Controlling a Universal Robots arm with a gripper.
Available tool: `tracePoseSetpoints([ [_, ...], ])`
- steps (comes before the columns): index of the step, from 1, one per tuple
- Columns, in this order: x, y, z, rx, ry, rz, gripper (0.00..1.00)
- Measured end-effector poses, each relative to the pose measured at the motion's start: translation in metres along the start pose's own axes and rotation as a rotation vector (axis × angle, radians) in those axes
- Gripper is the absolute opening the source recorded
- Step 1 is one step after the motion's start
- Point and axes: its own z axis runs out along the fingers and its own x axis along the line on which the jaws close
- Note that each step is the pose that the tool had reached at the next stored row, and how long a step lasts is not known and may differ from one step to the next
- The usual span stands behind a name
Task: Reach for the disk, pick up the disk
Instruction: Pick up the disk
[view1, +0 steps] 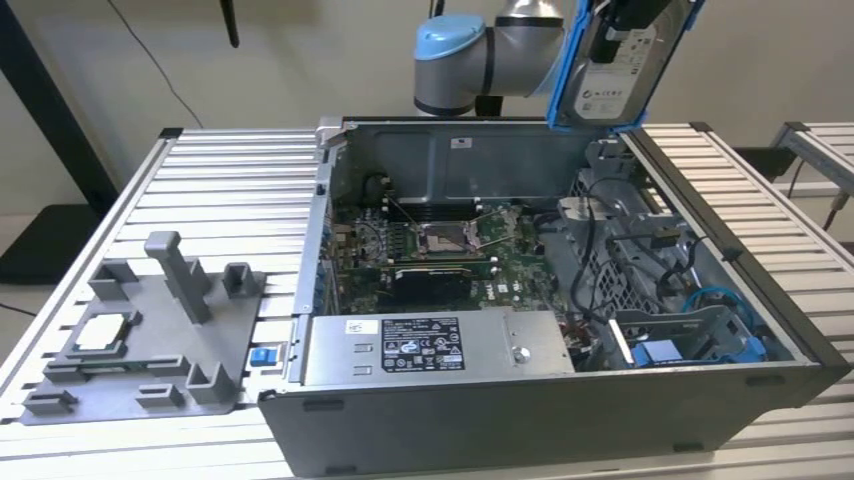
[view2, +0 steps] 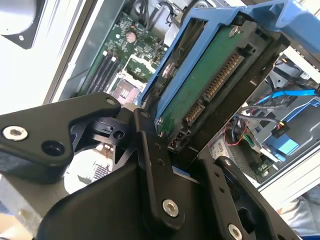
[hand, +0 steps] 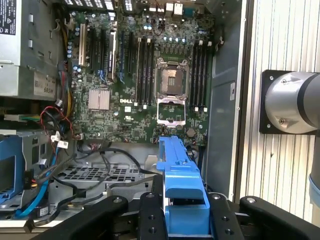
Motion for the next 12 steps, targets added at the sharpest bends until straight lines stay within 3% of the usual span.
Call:
tracePoseSetpoints([
  [5, 0.0045, 0.0001, -0.0005, 0.0, 0.0001, 0.0, 0.0],
  [12, 0.0219, 0.0006, -0.0023, 0.0, 0.0, 0.0, 0.0],
])
